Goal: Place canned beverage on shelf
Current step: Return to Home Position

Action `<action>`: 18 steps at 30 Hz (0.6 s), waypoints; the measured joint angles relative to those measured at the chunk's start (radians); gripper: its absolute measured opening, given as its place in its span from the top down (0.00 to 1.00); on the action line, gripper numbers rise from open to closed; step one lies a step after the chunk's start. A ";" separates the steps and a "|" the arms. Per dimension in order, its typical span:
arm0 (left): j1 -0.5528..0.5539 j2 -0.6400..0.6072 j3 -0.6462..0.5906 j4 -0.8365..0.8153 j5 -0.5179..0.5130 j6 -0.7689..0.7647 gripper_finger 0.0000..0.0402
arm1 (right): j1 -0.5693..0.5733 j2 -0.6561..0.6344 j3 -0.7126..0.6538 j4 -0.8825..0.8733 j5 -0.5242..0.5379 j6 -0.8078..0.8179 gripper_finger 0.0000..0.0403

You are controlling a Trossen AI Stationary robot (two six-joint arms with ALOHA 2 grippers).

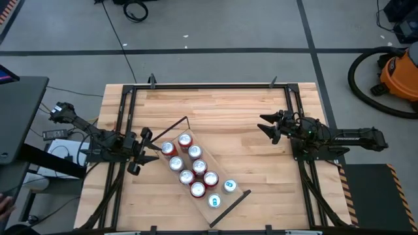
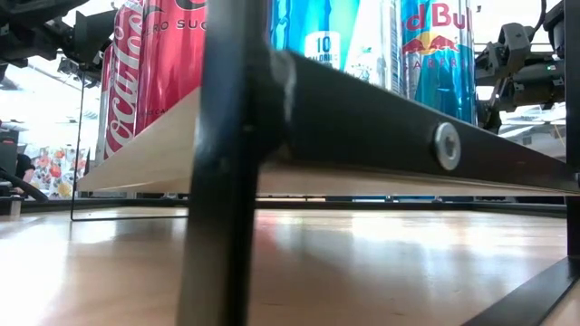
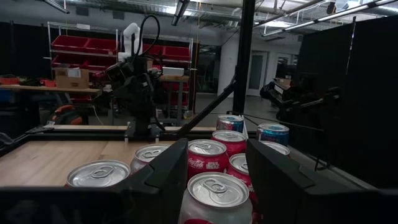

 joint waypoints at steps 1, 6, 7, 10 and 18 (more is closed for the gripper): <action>0.000 0.000 0.000 0.000 0.000 0.000 0.57 | 0.000 0.000 0.000 0.000 0.000 0.000 0.20; 0.000 0.000 0.000 0.000 0.000 0.000 0.57 | 0.000 0.000 0.000 0.000 0.000 0.000 0.20; 0.000 0.000 0.000 0.000 0.000 0.000 0.57 | 0.000 0.000 0.000 0.000 0.001 0.000 0.20; 0.000 0.000 0.000 0.000 0.000 0.000 0.57 | 0.000 0.000 0.000 0.000 0.006 0.000 0.20; 0.000 0.000 0.000 0.000 0.000 0.000 0.57 | 0.000 0.000 0.000 0.000 0.007 0.000 0.20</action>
